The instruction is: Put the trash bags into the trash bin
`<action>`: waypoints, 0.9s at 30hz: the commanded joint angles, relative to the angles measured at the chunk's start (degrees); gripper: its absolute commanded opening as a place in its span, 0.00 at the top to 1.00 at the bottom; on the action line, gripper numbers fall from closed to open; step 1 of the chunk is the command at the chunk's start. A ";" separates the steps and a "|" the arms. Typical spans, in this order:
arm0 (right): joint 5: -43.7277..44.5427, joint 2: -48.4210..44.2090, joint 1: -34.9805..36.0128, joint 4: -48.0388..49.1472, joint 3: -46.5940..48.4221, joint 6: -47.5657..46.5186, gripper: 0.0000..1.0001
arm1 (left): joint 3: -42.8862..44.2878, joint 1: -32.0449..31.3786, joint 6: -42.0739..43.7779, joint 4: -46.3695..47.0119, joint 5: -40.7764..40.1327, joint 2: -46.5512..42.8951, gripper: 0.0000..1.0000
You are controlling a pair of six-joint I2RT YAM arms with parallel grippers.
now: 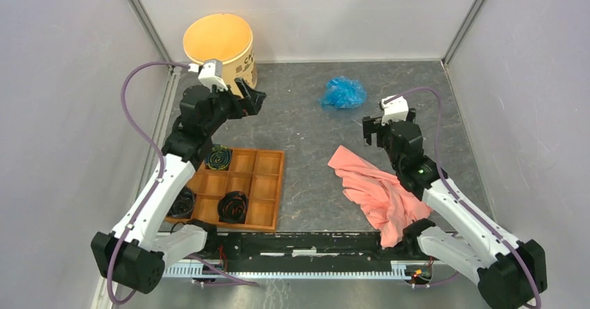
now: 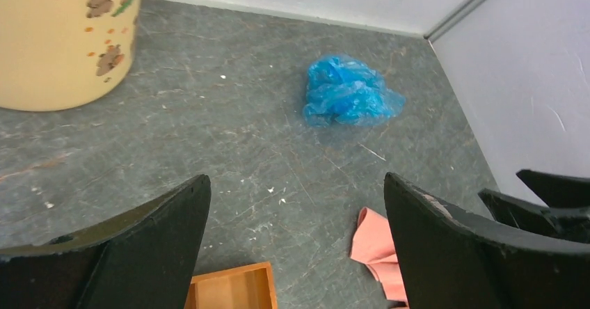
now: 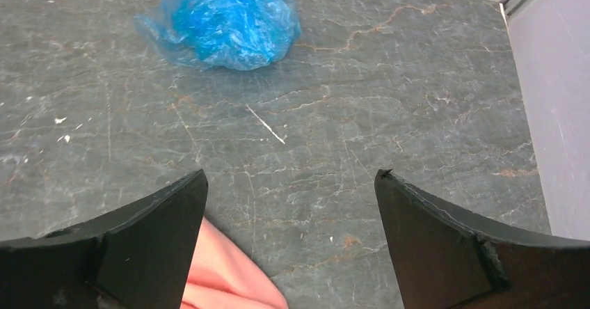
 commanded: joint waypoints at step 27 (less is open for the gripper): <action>-4.58 45.68 1.76 25.92 24.20 2.81 0.02 | 4.71 -4.59 1.51 4.48 15.07 20.55 0.00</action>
